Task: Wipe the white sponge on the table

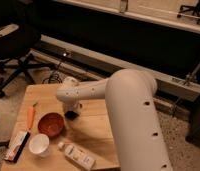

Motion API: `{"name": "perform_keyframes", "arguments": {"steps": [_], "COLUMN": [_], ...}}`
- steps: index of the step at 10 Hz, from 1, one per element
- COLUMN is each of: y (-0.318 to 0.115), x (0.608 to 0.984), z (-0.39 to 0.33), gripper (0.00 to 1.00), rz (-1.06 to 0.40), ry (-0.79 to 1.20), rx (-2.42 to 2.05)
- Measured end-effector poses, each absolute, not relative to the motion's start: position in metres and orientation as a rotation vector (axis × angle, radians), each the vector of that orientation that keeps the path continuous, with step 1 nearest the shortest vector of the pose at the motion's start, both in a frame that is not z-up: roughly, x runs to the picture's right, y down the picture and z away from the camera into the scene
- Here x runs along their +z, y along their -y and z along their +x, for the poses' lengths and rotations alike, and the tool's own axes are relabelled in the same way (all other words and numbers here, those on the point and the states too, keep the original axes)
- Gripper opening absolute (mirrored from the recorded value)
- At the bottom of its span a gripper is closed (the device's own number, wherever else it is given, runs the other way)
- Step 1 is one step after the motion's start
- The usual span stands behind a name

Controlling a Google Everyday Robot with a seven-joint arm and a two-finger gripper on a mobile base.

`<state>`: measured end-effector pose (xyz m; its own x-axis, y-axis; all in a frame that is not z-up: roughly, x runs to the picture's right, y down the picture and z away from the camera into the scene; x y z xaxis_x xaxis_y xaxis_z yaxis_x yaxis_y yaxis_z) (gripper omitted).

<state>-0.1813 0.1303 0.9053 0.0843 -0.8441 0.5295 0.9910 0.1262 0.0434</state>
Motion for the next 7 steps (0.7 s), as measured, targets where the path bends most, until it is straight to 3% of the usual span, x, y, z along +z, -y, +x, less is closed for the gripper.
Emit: {"name": "perform_keyframes", "arguments": {"steps": [6, 7], "y": [-0.084, -0.076], "x": [0.956, 0.963], "z": [-0.19, -0.188], "gripper": [0.51, 0.46], "rz": [-0.342, -0.338], "ry": [0.432, 0.417], "rx": [-1.326, -1.321]}}
